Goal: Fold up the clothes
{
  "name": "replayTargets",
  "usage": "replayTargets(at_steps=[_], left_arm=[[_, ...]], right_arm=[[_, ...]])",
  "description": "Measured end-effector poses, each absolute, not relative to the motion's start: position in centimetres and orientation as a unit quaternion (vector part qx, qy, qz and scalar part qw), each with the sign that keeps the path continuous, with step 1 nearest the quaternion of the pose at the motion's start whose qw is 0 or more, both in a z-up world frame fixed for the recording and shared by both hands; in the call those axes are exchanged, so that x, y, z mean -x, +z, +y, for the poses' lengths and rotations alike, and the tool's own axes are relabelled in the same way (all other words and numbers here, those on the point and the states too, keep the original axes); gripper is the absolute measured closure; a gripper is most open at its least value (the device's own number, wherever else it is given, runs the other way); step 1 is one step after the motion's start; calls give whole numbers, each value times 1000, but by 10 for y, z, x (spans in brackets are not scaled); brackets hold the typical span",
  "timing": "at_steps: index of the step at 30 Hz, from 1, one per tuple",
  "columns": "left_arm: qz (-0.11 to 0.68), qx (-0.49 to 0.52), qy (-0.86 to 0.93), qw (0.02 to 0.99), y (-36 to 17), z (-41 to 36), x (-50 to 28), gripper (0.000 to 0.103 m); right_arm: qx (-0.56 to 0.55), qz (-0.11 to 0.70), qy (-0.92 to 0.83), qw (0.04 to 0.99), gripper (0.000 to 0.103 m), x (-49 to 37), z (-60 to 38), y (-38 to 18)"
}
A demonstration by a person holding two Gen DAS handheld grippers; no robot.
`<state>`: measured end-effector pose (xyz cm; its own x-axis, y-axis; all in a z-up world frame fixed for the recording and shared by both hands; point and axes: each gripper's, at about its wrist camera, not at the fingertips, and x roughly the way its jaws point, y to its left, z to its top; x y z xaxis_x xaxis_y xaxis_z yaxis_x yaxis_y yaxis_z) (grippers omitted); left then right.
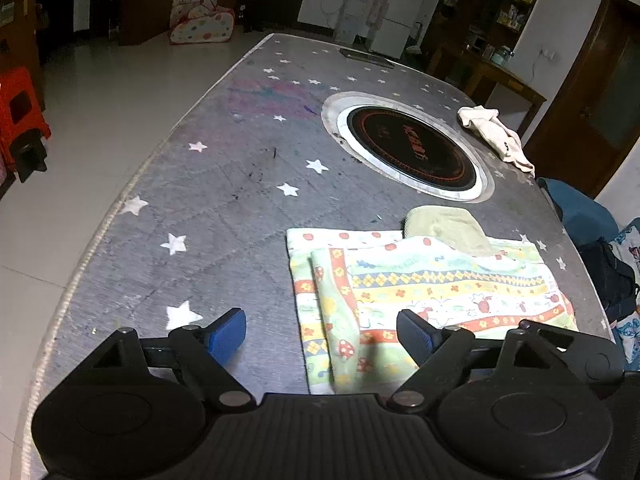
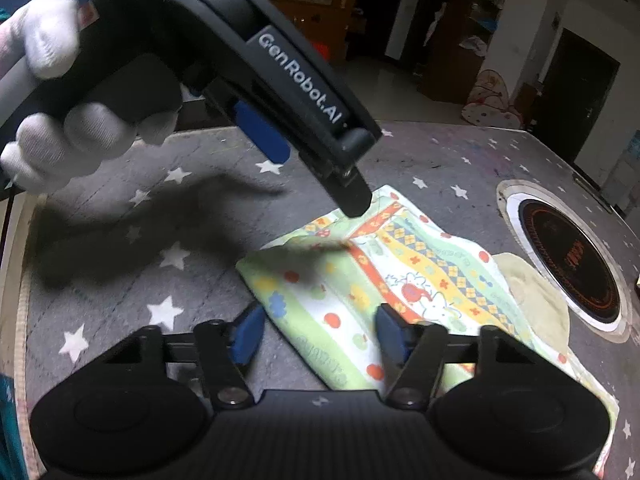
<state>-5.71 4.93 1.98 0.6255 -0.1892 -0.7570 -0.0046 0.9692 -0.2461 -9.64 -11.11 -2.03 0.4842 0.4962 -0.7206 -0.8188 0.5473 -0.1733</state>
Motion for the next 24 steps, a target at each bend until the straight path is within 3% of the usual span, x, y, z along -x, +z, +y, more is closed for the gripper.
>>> replayTargets(at_steps=[2, 5, 13, 24], left_arm=[[431, 119, -51, 893, 19, 49, 56, 16], [435, 137, -48, 888, 18, 51, 53, 15], [454, 215, -52, 863, 11, 56, 44, 15], [466, 301, -65, 829, 3, 48, 30, 15]], right_arm=[[246, 316, 397, 826, 64, 94, -113, -18], [214, 321, 395, 834, 77, 88, -118, -12], [109, 335, 391, 850, 84, 70, -146, 6], [86, 328, 398, 852, 86, 68, -158, 7]])
